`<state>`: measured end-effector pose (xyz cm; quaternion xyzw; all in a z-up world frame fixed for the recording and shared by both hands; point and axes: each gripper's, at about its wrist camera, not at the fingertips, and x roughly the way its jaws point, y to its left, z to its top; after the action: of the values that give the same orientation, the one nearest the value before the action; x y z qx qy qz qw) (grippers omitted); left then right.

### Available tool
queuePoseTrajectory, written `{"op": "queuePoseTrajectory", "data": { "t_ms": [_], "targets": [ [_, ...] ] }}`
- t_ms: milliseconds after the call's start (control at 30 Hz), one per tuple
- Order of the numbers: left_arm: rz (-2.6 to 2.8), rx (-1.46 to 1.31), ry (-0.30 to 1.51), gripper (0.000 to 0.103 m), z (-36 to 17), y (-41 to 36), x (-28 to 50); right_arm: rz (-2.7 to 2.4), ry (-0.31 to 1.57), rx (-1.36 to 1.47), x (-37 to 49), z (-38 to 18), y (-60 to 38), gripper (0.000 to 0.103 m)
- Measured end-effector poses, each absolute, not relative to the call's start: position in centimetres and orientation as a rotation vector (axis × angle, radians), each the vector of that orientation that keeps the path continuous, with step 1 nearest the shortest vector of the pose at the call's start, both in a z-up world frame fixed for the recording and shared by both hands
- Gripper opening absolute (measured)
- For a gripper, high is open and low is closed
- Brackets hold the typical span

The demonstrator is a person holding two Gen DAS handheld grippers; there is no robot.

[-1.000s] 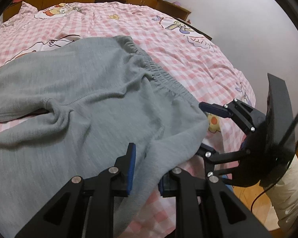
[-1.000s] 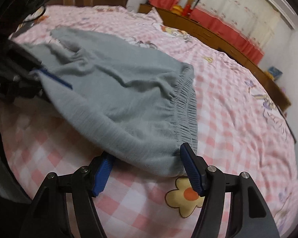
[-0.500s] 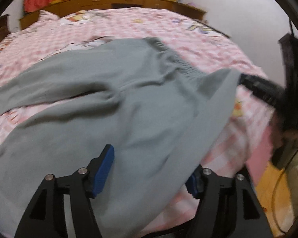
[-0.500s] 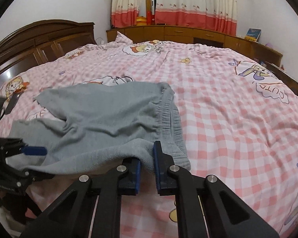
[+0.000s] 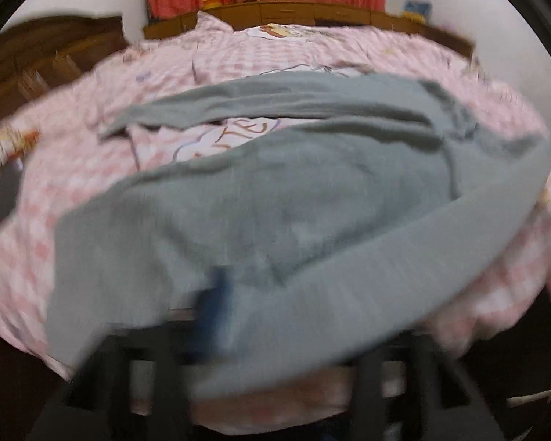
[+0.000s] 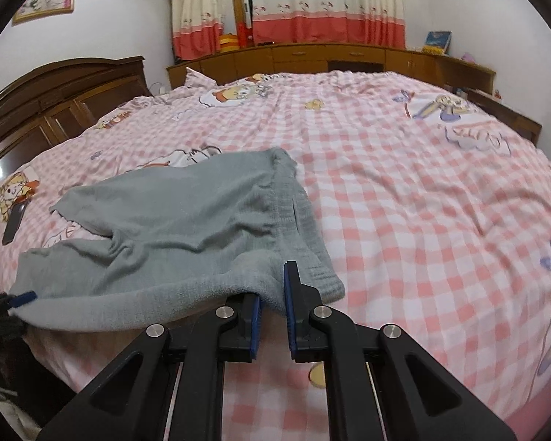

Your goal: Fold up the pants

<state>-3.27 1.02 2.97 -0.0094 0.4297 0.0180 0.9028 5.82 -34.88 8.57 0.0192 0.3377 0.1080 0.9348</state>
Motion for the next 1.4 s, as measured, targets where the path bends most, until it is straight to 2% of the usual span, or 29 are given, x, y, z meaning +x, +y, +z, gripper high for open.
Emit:
{"op": "queuePoseTrajectory", "data": {
  "t_ms": [33, 100, 300, 467, 533, 733, 900, 1200, 1400],
  "targets": [
    [0.020, -0.071, 0.888, 0.019, 3.2, 1.6, -3.4, 0.214, 0.696, 0.040, 5.7, 8.4, -34.9, 0.012],
    [0.000, -0.106, 0.855, 0.012, 4.0, 2.0, -3.8, 0.199, 0.709, 0.041, 5.3, 7.9, -35.0, 0.012],
    [-0.134, -0.156, 0.823, 0.008, 6.2, 0.9, -4.9, 0.118, 0.713, -0.005, 5.2, 7.1, -35.6, 0.012],
    [-0.206, -0.178, 0.760, 0.006, 9.0, -0.5, -6.7, 0.120, 0.689, 0.010, 5.4, 8.0, -36.2, 0.011],
    [-0.208, -0.160, 0.697, 0.006, 10.5, -1.0, -7.7, 0.114, 0.686, 0.008, 5.3, 8.3, -36.5, 0.004],
    [-0.254, -0.074, 0.541, 0.006, 15.3, -3.6, -10.8, 0.114, 0.647, -0.011, 4.8, 10.0, -37.6, 0.004],
    [-0.288, -0.019, 0.509, 0.006, 16.8, -4.9, -10.8, 0.113, 0.611, -0.030, 5.9, 11.7, -37.3, 0.004],
    [-0.170, -0.084, 0.603, 0.006, 18.5, 0.4, -0.2, 0.153, 0.630, -0.113, 13.2, 13.4, -33.5, 0.004],
    [-0.086, -0.161, 0.714, 0.006, 16.6, 5.8, 9.4, 0.215, 0.725, -0.095, 21.9, 12.1, -30.8, 0.004]
  ]
}}
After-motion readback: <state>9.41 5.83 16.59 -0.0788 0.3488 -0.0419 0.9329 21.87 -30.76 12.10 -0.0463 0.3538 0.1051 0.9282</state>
